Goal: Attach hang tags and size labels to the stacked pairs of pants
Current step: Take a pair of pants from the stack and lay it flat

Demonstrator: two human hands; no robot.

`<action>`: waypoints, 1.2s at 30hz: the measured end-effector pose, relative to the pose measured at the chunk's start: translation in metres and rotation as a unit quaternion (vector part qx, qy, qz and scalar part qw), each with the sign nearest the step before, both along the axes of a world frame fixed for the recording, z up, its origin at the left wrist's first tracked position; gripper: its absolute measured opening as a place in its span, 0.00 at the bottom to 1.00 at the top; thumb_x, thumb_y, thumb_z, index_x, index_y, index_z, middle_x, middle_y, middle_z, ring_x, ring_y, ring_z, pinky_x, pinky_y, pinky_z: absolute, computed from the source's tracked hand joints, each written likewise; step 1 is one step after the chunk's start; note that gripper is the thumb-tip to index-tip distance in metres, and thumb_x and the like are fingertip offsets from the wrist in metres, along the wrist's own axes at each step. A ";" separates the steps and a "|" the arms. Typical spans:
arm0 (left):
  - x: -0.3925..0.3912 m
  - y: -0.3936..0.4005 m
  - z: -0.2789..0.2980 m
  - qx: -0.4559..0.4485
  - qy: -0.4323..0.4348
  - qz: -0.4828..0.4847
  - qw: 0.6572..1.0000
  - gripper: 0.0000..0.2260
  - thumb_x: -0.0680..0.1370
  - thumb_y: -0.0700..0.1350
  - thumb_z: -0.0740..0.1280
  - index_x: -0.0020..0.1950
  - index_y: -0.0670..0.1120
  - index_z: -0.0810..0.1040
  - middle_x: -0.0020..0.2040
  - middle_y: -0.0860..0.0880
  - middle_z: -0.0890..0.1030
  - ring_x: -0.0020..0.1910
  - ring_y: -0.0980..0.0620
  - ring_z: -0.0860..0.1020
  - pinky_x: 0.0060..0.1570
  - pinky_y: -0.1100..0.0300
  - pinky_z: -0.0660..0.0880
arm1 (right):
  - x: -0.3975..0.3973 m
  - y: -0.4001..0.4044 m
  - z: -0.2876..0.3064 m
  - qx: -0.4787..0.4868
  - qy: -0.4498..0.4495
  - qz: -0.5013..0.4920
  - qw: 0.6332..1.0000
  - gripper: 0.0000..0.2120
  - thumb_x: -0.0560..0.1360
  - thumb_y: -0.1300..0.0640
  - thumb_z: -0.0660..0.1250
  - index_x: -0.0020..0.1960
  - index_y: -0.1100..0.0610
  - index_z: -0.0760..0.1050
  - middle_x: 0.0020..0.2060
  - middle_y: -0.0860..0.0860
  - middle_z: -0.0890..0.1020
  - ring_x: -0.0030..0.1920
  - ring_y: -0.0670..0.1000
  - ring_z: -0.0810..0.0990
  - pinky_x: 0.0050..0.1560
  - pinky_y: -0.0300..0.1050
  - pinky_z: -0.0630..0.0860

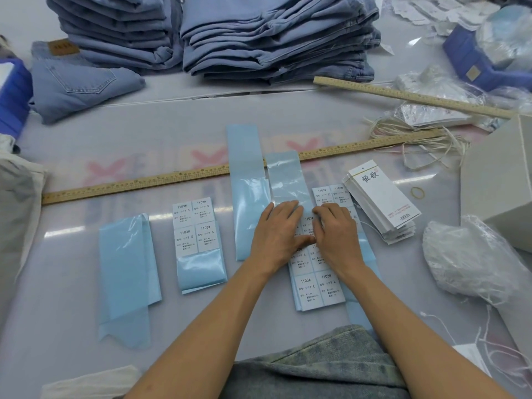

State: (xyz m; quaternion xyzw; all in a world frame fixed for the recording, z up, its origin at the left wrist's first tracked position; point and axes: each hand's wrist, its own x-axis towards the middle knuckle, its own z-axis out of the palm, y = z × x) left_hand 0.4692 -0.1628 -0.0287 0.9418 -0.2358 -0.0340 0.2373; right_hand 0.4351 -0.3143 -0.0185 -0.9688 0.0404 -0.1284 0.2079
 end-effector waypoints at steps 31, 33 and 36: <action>0.001 -0.001 -0.010 -0.033 0.006 0.023 0.999 0.35 0.76 0.64 0.68 0.78 0.48 0.67 0.80 0.51 0.64 0.79 0.53 0.60 0.80 0.50 0.48 | 0.009 0.004 0.019 -0.033 0.063 0.039 0.997 0.16 0.76 0.70 0.66 0.63 0.63 0.80 0.56 0.60 0.79 0.58 0.62 0.74 0.55 0.59 0.75; 0.001 0.000 -0.011 -0.029 0.004 0.021 0.999 0.36 0.76 0.65 0.68 0.78 0.47 0.66 0.80 0.50 0.64 0.80 0.52 0.59 0.80 0.50 0.48 | 0.011 0.003 0.019 -0.039 0.077 0.042 0.995 0.15 0.77 0.68 0.66 0.62 0.63 0.80 0.58 0.59 0.79 0.60 0.61 0.74 0.56 0.59 0.74; 0.001 0.000 -0.011 -0.025 0.002 0.020 1.000 0.37 0.76 0.65 0.68 0.79 0.48 0.65 0.81 0.51 0.63 0.80 0.52 0.59 0.80 0.51 0.47 | 0.010 0.001 0.020 -0.038 0.076 0.058 0.995 0.10 0.77 0.69 0.66 0.57 0.64 0.81 0.53 0.58 0.82 0.55 0.61 0.76 0.54 0.58 0.75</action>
